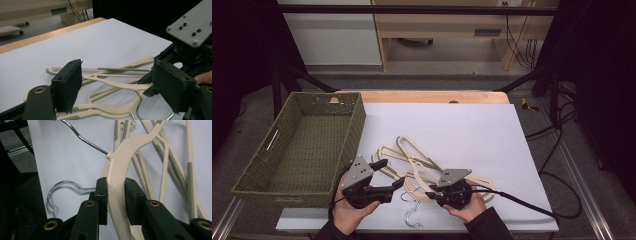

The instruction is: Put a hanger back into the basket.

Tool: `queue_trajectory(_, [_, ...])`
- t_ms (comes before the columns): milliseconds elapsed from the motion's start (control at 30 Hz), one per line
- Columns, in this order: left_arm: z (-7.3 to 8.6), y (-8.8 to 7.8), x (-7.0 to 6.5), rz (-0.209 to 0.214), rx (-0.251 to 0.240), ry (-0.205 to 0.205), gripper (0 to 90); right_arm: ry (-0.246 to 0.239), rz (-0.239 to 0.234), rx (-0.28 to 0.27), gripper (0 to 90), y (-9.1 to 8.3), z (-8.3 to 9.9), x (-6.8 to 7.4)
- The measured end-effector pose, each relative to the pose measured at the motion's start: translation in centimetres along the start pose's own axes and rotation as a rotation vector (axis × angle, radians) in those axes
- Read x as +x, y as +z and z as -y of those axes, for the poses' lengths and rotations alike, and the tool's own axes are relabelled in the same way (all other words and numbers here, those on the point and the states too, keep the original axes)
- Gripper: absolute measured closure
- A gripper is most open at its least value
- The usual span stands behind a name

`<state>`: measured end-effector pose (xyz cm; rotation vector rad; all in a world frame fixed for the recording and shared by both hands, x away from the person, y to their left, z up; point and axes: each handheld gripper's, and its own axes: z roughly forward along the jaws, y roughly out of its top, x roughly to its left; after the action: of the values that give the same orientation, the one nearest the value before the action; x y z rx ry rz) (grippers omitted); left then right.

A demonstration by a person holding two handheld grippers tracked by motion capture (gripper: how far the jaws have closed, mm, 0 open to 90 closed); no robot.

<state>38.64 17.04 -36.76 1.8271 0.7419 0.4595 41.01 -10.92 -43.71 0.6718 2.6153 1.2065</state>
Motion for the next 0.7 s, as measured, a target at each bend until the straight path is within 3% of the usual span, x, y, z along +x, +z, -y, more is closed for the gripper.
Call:
queue_trajectory(333, [0.4, 0.1, 1.0, -0.028, 0.015, -0.003, 20.6, -0.001, 0.063, 0.006, 75.9, -2.0, -0.4, -0.6])
queue_trajectory(467, [0.5, 0.1, 1.1, -0.028, 0.012, 0.014, 20.2, -0.002, 0.077, 0.001, 76.5, -2.5, -0.4, -0.8])
queue_trajectory(700, [0.5, 0.0, 1.5, -0.035, 0.012, 0.025, 19.0, -0.008, 0.175, -0.042, 81.7, -4.8, -0.4, -1.7])
